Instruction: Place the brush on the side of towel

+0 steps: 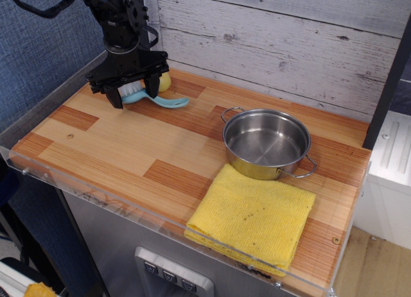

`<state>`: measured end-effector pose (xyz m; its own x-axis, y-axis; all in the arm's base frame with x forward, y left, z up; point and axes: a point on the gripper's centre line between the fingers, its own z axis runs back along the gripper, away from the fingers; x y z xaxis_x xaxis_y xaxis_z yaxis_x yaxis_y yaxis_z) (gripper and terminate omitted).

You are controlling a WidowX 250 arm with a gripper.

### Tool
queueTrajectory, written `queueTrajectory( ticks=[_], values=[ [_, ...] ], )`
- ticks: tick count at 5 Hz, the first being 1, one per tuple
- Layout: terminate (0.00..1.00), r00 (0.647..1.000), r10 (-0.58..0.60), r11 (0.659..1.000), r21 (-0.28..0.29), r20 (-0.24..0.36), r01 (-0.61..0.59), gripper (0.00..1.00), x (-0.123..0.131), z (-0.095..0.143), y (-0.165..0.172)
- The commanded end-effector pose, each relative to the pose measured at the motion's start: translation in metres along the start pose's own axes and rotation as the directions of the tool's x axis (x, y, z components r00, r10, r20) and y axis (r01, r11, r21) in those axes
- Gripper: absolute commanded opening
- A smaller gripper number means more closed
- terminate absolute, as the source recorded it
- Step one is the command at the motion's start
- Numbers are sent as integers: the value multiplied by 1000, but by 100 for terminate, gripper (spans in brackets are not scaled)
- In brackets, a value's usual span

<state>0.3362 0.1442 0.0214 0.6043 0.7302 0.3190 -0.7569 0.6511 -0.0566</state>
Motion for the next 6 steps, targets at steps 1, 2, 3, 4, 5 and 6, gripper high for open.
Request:
queueTrajectory(
  ticks=[1, 2, 3, 4, 5, 6],
  values=[
    [0, 995, -47, 997, -54, 91, 52, 0, 11, 59, -2],
    [0, 987, -51, 994, -90, 152, 65, 0, 17, 93, 1],
    [0, 979, -69, 986, -136, 189, 96, 0, 12, 123, 0],
    [0, 966, -155, 959, -202, 207, 197, 0, -13, 150, -11],
    [0, 939, -267, 915, -249, 215, 317, 0, -47, 167, -23],
    [0, 904, -367, 869, -266, 218, 417, 0, -82, 173, -23]
  ],
)
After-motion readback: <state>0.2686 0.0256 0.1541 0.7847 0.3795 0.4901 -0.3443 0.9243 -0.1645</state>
